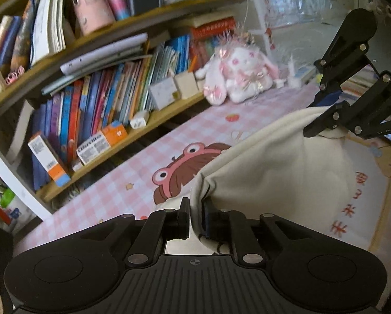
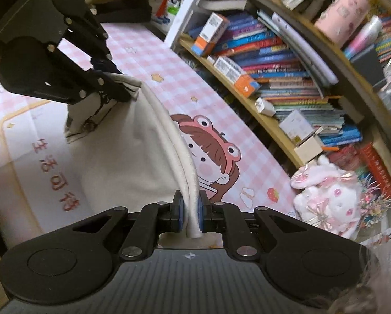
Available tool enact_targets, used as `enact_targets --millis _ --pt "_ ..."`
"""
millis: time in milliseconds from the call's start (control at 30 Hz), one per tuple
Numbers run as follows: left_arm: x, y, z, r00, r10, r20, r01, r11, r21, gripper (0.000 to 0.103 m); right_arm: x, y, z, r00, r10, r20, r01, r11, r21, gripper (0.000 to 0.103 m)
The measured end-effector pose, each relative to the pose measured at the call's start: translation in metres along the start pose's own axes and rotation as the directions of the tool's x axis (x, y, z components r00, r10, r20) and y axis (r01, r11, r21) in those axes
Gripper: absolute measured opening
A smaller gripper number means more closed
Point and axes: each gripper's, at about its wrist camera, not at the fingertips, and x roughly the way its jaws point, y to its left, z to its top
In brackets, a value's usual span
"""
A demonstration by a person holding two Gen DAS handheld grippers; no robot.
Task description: Fold clothes
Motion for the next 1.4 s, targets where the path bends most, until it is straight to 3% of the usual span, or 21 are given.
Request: enact_targets --millis 67,200,300,400,533,567,633,700,767,833,900,967,1000,1067,1133,1200,1233,1267,1300,1367,1400 --pt "0.011 0.003 0.0 1.0 0.013 -0.023 -0.013 1.0 0.002 0.026 0.013 -0.008 -0.001 1.0 0.014 -0.008 -0.014 1.0 0.016 0.01" --pt "0.027 0.014 -0.006 0.997 0.057 -0.06 -0.057 0.998 0.004 0.07 0.044 -0.024 -0.006 0.998 0.048 -0.034 -0.046 0.997 0.061 0.011" --pt "0.031 0.025 -0.012 0.997 0.031 -0.075 -0.031 1.0 -0.002 0.076 0.069 -0.032 -0.012 0.996 0.075 -0.057 -0.068 0.992 0.103 0.011" --pt "0.031 0.029 -0.016 0.996 -0.006 -0.09 0.01 0.999 0.043 0.077 0.092 -0.039 -0.016 0.992 0.106 -0.073 -0.095 0.985 0.142 0.014" --pt "0.019 0.044 -0.011 0.974 -0.215 -0.077 0.219 0.975 0.047 0.077 0.116 -0.043 -0.018 0.984 0.14 -0.11 -0.123 0.981 0.148 0.015" --pt "0.014 0.05 -0.01 0.972 -0.232 -0.048 0.234 0.971 0.051 0.077 0.119 -0.043 -0.018 0.983 0.143 -0.117 -0.126 0.982 0.142 0.015" --pt "0.007 0.063 -0.009 0.983 -0.182 0.001 0.182 0.983 0.024 0.077 0.122 -0.045 -0.019 0.982 0.144 -0.122 -0.125 0.981 0.149 0.015" --pt "0.008 0.077 -0.013 0.997 -0.081 0.02 0.082 0.995 -0.059 0.077 0.125 -0.048 -0.02 0.983 0.139 -0.122 -0.115 0.976 0.187 0.015" --pt "0.005 0.088 -0.023 0.999 -0.021 0.038 0.027 0.986 -0.163 0.077 0.127 -0.051 -0.021 0.984 0.126 -0.124 -0.095 0.968 0.231 0.019" --pt "0.002 0.098 -0.033 0.998 0.035 0.05 -0.02 0.964 -0.266 0.077 0.128 -0.053 -0.023 0.988 0.069 -0.14 -0.028 0.96 0.279 0.038" --pt "-0.003 0.099 -0.048 0.994 -0.058 0.096 0.088 0.936 -0.341 0.077 0.128 -0.056 -0.026 0.988 0.024 -0.151 0.027 0.945 0.326 0.04" --pt "-0.002 0.082 -0.06 0.984 -0.15 0.095 0.172 0.935 -0.311 0.077 0.121 -0.061 -0.032 0.992 0.03 -0.122 0.019 0.923 0.385 0.04" --pt "0.002 0.067 -0.067 0.984 -0.164 0.073 0.178 0.946 -0.271 0.077 0.116 -0.064 -0.035 0.994 0.036 -0.1 0.009 0.91 0.414 0.041" --pt "0.012 0.042 -0.076 0.986 -0.163 0.032 0.166 0.968 -0.187 0.077 0.103 -0.068 -0.043 0.997 0.05 -0.054 -0.017 0.873 0.488 0.045" --pt "0.019 0.022 -0.082 0.992 -0.124 0.023 0.126 0.986 -0.112 0.077 0.093 -0.071 -0.054 0.996 0.082 -0.019 -0.055 0.805 0.591 0.052" --pt "0.026 0.008 -0.085 0.996 -0.087 0.026 0.088 0.995 -0.049 0.073 0.087 -0.066 -0.067 0.993 0.119 -0.002 -0.088 0.745 0.662 0.052" --pt "0.03 0.004 -0.085 0.995 -0.095 0.028 0.095 0.995 -0.019 0.065 0.085 -0.061 -0.07 0.992 0.123 -0.006 -0.086 0.731 0.677 0.052" --pt "0.034 0.0 -0.086 0.994 -0.105 0.03 0.105 0.994 0.013 0.029 0.085 -0.056 -0.073 0.992 0.123 -0.014 -0.08 0.722 0.688 0.052" --pt "0.036 0.0 -0.085 0.992 -0.123 0.024 0.122 0.992 0.032 0.007 0.086 -0.052 -0.076 0.992 0.123 -0.023 -0.073 0.713 0.697 0.05" --pt "0.033 0.021 -0.083 0.986 -0.149 0.079 0.155 0.985 -0.074 0.004 0.088 -0.046 -0.082 0.991 0.128 -0.029 -0.069 0.697 0.714 0.036" --pt "0.032 0.044 -0.085 0.977 -0.171 0.124 0.195 0.956 -0.22 0.004 0.089 -0.044 -0.083 0.99 0.136 -0.023 -0.078 0.691 0.719 0.029"
